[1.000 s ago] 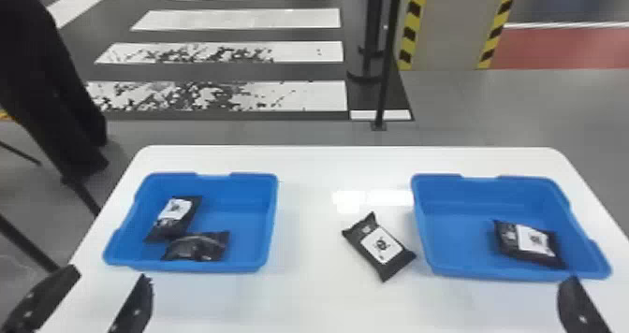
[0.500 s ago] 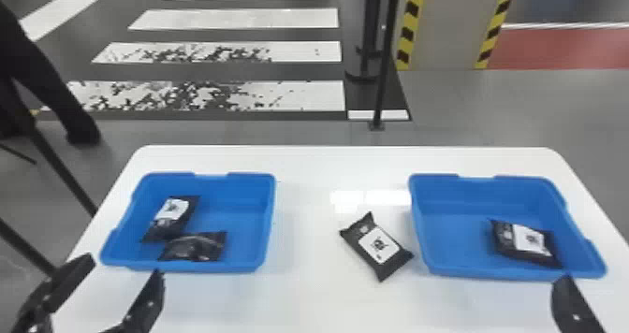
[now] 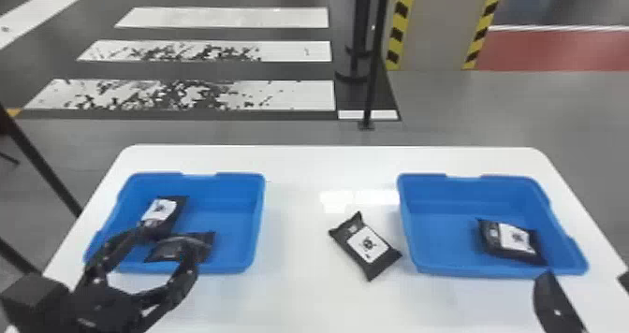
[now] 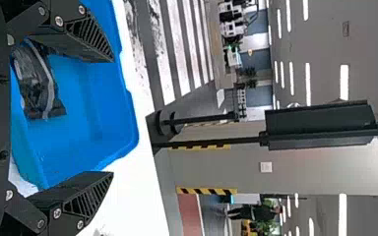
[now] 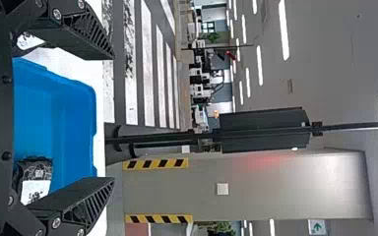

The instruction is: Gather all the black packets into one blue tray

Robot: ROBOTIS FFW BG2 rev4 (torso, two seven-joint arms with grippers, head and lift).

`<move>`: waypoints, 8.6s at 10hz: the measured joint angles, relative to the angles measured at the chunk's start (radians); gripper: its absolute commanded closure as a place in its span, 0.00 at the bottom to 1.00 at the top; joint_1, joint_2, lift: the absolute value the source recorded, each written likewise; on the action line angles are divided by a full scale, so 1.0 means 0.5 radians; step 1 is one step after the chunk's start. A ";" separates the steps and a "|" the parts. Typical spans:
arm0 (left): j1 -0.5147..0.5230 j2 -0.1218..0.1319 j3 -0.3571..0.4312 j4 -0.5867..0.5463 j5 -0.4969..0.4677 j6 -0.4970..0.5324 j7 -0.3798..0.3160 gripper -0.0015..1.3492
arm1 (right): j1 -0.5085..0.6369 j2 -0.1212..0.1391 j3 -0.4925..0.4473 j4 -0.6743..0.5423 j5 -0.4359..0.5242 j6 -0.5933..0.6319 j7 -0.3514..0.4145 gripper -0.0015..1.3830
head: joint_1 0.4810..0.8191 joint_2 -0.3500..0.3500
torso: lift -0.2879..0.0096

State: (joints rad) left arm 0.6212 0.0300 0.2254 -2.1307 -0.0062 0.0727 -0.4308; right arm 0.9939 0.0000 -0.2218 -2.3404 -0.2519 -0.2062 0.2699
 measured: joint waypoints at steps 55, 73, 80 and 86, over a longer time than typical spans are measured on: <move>0.693 -0.057 0.359 -0.327 0.554 -0.697 -0.008 0.29 | -0.492 -0.094 0.116 0.190 -0.059 0.678 0.150 0.11 | 0.63 0.73 | 0.60; 0.654 0.007 0.027 -0.312 0.783 -0.625 0.032 0.32 | -1.904 -0.360 -0.202 1.426 0.428 2.019 0.524 0.21 | 0.63 0.31 | 0.60; 0.619 0.023 -0.016 -0.273 0.802 -0.627 0.031 0.33 | -1.996 -0.392 -0.202 1.472 0.577 2.131 0.525 0.92 | 0.63 0.25 | 0.60; 0.600 0.041 -0.050 -0.253 0.821 -0.627 0.030 0.34 | -1.990 -0.395 -0.186 1.331 0.574 2.130 0.526 0.15 | 0.63 0.25 | 0.60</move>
State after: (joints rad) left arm 0.9211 0.0506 0.2005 -2.2573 0.4043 -0.2406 -0.4157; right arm -0.0011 -0.1975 -0.3150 -1.6747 0.0353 0.8590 0.5330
